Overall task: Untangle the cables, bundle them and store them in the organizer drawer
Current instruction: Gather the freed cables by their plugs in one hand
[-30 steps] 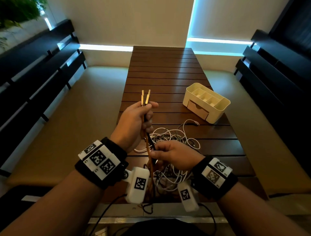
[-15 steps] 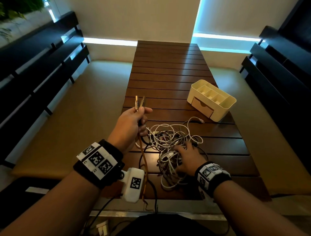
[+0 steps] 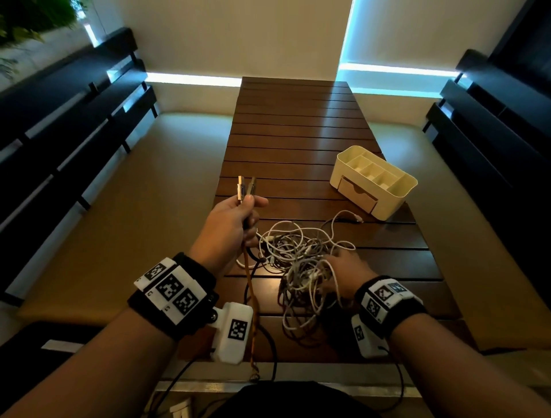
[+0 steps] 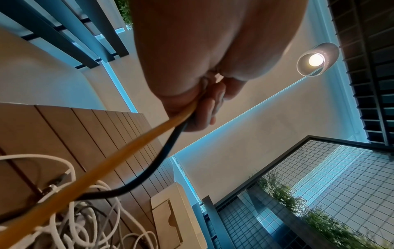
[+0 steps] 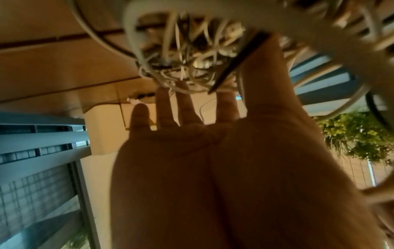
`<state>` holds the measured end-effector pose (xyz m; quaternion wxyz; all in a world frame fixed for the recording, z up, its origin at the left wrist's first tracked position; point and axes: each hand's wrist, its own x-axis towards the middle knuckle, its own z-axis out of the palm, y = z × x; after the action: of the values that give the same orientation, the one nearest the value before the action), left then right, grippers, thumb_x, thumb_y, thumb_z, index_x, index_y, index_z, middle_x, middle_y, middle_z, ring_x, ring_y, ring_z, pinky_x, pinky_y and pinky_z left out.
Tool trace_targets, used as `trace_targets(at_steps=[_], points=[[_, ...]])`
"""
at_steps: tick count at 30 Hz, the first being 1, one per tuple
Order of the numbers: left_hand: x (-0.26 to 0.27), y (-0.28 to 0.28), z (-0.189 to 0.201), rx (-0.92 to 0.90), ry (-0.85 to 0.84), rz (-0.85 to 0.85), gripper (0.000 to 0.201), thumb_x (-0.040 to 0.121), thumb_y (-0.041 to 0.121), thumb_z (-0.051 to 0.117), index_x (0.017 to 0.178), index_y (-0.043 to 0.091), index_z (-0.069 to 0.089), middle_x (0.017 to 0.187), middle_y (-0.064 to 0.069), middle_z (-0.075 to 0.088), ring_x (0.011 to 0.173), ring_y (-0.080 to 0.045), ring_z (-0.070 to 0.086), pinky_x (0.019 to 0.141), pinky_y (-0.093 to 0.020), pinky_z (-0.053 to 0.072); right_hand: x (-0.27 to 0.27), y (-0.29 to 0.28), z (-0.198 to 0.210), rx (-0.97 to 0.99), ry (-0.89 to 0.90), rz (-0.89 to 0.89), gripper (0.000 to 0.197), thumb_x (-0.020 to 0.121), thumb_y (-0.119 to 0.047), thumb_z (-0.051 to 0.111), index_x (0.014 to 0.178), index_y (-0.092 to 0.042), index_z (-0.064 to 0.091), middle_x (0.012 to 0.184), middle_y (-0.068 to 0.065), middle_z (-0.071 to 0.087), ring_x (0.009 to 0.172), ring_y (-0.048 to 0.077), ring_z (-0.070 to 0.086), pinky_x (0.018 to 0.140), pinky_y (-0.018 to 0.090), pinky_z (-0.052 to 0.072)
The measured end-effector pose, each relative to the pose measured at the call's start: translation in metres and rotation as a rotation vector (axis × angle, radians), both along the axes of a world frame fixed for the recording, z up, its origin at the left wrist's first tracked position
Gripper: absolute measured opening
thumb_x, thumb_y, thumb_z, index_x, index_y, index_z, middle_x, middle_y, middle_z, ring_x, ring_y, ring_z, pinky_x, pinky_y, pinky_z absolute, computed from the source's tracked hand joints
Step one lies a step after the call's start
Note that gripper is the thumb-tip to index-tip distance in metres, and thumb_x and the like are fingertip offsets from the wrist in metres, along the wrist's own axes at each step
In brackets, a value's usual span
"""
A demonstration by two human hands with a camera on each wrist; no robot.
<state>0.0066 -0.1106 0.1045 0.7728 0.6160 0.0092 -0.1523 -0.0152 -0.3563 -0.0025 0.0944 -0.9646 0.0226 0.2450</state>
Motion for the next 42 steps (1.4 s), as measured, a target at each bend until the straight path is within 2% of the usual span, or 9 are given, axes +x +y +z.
trace_targets(at_steps=[4, 9, 18, 21, 24, 29, 32, 37, 42], points=[[0.004, 0.000, -0.003, 0.021, 0.004, 0.005, 0.032, 0.107, 0.024, 0.035, 0.110, 0.004, 0.060, 0.065, 0.001, 0.041, 0.048, -0.009, 0.031, 0.046, -0.022, 0.031, 0.012, -0.015, 0.020, 0.158, 0.035, -0.166, 0.030, 0.087, -0.025, 0.070, 0.114, -0.037, 0.064, 0.128, -0.004, 0.057, 0.115, 0.020, 0.055, 0.096, 0.043, 0.052], [0.011, -0.003, -0.005, 0.025, 0.020, 0.004, 0.032, 0.107, 0.024, 0.036, 0.110, 0.004, 0.060, 0.065, 0.001, 0.041, 0.048, -0.009, 0.031, 0.045, -0.022, 0.031, 0.027, -0.019, 0.040, 0.512, -0.400, -0.330, 0.029, 0.093, -0.010, 0.057, 0.084, -0.035, 0.069, 0.100, -0.009, 0.063, 0.087, 0.004, 0.059, 0.066, 0.015, 0.045], [0.014, -0.001, -0.009, 0.020, 0.028, -0.001, 0.031, 0.107, 0.024, 0.036, 0.109, 0.004, 0.060, 0.064, 0.001, 0.040, 0.048, -0.009, 0.029, 0.045, -0.022, 0.029, 0.038, -0.009, -0.007, 0.127, -0.001, -0.149, 0.020, 0.094, -0.025, 0.060, 0.108, -0.024, 0.075, 0.121, 0.001, 0.068, 0.110, 0.020, 0.060, 0.095, 0.032, 0.050], [0.014, 0.002, -0.011, 0.000, 0.035, 0.020, 0.030, 0.107, 0.022, 0.036, 0.107, 0.003, 0.060, 0.063, 0.001, 0.040, 0.046, -0.009, 0.029, 0.042, -0.022, 0.030, 0.034, -0.014, -0.019, 0.254, -0.072, -0.173, 0.036, 0.088, -0.027, 0.070, 0.124, -0.022, 0.066, 0.118, -0.003, 0.066, 0.106, 0.018, 0.061, 0.085, 0.026, 0.048], [0.013, 0.005, -0.013, -0.006, 0.044, 0.026, 0.030, 0.107, 0.022, 0.036, 0.107, 0.003, 0.060, 0.063, 0.002, 0.041, 0.046, -0.009, 0.030, 0.042, -0.022, 0.030, 0.032, -0.016, -0.032, 0.536, -0.048, -0.257, 0.077, 0.078, -0.018, 0.081, 0.145, -0.029, 0.044, 0.133, -0.008, 0.052, 0.124, 0.014, 0.053, 0.101, 0.034, 0.048], [0.012, 0.004, -0.012, 0.002, 0.047, 0.016, 0.030, 0.107, 0.022, 0.035, 0.107, 0.003, 0.059, 0.063, 0.002, 0.040, 0.047, -0.009, 0.029, 0.043, -0.022, 0.029, 0.029, -0.039, -0.047, 0.660, -0.420, -0.547, 0.023, 0.084, -0.008, 0.070, 0.089, -0.030, 0.074, 0.098, -0.002, 0.074, 0.094, 0.017, 0.069, 0.089, 0.045, 0.057], [0.014, 0.001, -0.013, 0.010, 0.052, 0.007, 0.030, 0.107, 0.023, 0.036, 0.107, 0.004, 0.060, 0.063, 0.002, 0.040, 0.047, -0.009, 0.029, 0.045, -0.023, 0.027, 0.026, -0.046, -0.048, 0.576, -0.461, -0.645, 0.029, 0.086, -0.006, 0.065, 0.074, -0.032, 0.069, 0.084, 0.001, 0.074, 0.084, 0.022, 0.069, 0.084, 0.047, 0.057], [0.015, -0.011, -0.014, 0.015, 0.051, -0.025, 0.030, 0.107, 0.022, 0.036, 0.107, 0.003, 0.059, 0.064, 0.001, 0.040, 0.047, -0.009, 0.029, 0.046, -0.023, 0.026, 0.022, -0.054, -0.055, 0.465, -0.434, -0.650, 0.013, 0.087, -0.011, 0.068, 0.095, -0.020, 0.073, 0.097, 0.004, 0.072, 0.092, 0.022, 0.067, 0.090, 0.043, 0.055], [0.017, -0.015, -0.017, 0.018, 0.059, -0.036, 0.030, 0.107, 0.022, 0.036, 0.107, 0.003, 0.060, 0.063, 0.002, 0.040, 0.047, -0.008, 0.029, 0.044, -0.022, 0.027, 0.024, -0.061, -0.064, 0.420, -0.327, -0.590, 0.033, 0.086, -0.014, 0.072, 0.119, -0.016, 0.068, 0.114, 0.007, 0.068, 0.104, 0.024, 0.064, 0.097, 0.040, 0.051]])
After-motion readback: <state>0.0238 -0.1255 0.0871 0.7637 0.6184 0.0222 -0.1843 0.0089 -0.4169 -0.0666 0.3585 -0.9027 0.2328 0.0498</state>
